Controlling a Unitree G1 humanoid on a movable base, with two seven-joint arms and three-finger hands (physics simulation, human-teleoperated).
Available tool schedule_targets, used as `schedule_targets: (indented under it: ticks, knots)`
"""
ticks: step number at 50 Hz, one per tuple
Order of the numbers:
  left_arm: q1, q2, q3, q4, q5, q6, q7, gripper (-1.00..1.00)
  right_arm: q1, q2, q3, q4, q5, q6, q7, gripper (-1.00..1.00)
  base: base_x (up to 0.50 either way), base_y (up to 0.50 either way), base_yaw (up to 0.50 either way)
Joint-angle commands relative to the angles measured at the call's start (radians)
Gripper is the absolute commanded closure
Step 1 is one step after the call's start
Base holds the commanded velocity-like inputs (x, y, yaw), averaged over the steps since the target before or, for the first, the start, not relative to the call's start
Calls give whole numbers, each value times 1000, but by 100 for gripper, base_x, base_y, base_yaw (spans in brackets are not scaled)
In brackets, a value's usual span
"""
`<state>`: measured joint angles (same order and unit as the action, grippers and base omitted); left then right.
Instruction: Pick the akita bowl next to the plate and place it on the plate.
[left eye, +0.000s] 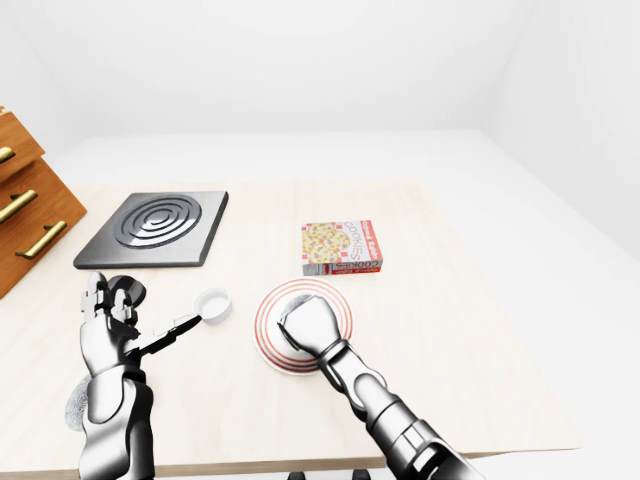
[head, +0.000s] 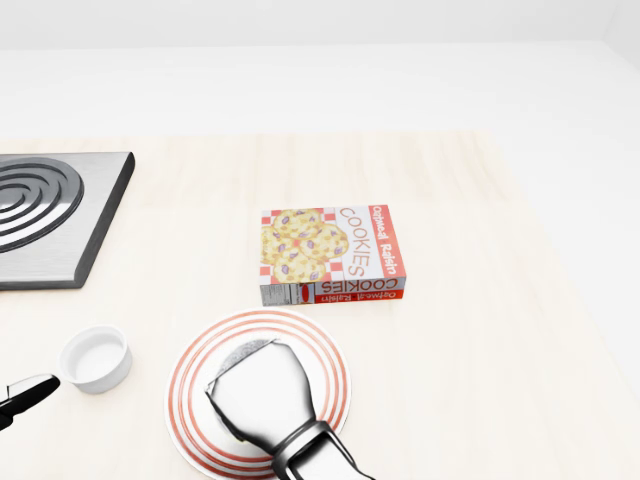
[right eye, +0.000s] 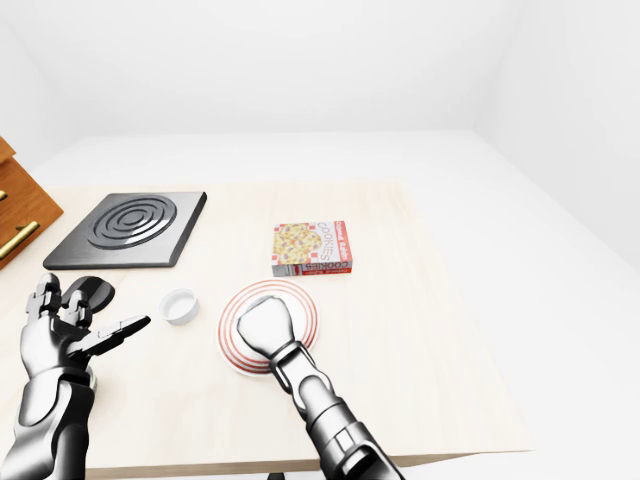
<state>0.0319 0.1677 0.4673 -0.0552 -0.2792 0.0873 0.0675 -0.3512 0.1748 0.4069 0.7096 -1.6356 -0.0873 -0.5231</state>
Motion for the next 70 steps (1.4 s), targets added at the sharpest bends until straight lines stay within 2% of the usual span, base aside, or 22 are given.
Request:
schedule_targets:
  ticks: [1, 13, 19, 20, 21, 22, 26, 29, 30, 31, 33, 35, 37, 40, 42, 46, 47, 48, 51, 56, 68, 70]
  knots:
    - [-1, 0, 0, 1, 2, 0, 1, -100, -24, 9, -8, 47, -35, 0, 0, 100, 0, 0, 0]
    - [-3, 2, -1, 0, 4, 0, 2, -100, 23, 1, 12, -85, -38, 0, 0, 100, 0, 0, 0]
    - [-2, 4, 1, 6, 8, 0, 3, -100, 11, 5, -8, -49, -5, 0, 0, 100, 0, 0, 0]
    - [-2, 4, 1, 12, 13, 0, 5, -100, 36, -10, 14, -143, -20, 0, 0, -58, 0, 0, 0]
    - [-4, 4, 1, 11, 13, 0, 6, -100, 40, -11, 15, -153, -20, 0, 0, -58, 0, 0, 0]
    - [-5, 4, -1, 11, 14, 0, 7, -100, 71, -6, -7, -194, 42, 0, 0, -100, 0, 0, 0]
    - [-6, 6, 1, 15, 11, 0, 8, -100, 133, -39, -8, -356, 111, 0, 0, -100, 0, 0, 0]
    - [-6, 6, -1, 10, 15, 0, 8, -100, 228, -72, -8, -612, 218, 0, 0, -100, 0, 0, 0]
    - [-6, 6, -1, 10, 15, 0, 8, -100, 229, -73, -7, -617, 221, 0, 0, -100, 0, 0, 0]
    - [-8, 7, 1, 33, 16, 0, 3, -100, 289, -100, -2, -757, 259, 0, 0, -100, 0, 0, 0]
    - [-6, 6, 0, 24, 13, 0, 3, -100, 331, -118, 1, -800, 307, 0, 0, -100, 0, 0, 0]
    - [-3, 6, 1, 12, 11, 0, 6, -100, 350, -153, 8, -810, 275, 0, 0, -100, 0, 0, 0]
    - [-1, 5, 3, -3, 10, 0, 8, -100, 379, -161, -6, -810, 322, 0, 28, -100, 0, 0, 0]
    - [-2, 3, 3, -3, 13, 0, 8, -100, 386, -192, -18, -800, 298, 0, 25, -100, 0, 0, 0]
    - [-2, 3, 5, 3, 10, 0, 6, -100, 451, -232, -25, -855, 308, 0, 85, -100, 0, 0, 0]
    - [-4, 3, 3, 4, 10, 0, 6, -100, 486, -253, -39, -896, 312, 0, 117, -100, 0, 0, 0]
    - [-4, 3, 0, -12, 9, 0, 9, -100, 545, -293, -65, -962, 342, 0, 156, -100, 0, 0, 0]
    - [-3, 4, 2, -6, 9, 0, 5, -100, 556, -299, -74, -982, 356, 0, 171, -100, 0, 0, 0]
    - [-6, 3, 1, -1, 9, 0, 6, -100, 573, -311, -102, -1012, 360, 0, 193, -100, 0, 0, 0]
    - [-5, 3, 1, 16, 9, 0, 2, -100, 603, -290, -84, -1033, 367, 0, 213, -100, 0, 0, 0]
    - [-3, 2, 2, 4, 7, 0, 7, -100, 541, -272, -115, -1030, 408, 0, 250, -100, 0, 0, 0]
    - [-3, 2, 2, 6, 5, 0, 7, -100, 526, -263, -141, -1084, 463, 0, 297, -100, 0, 0, 0]
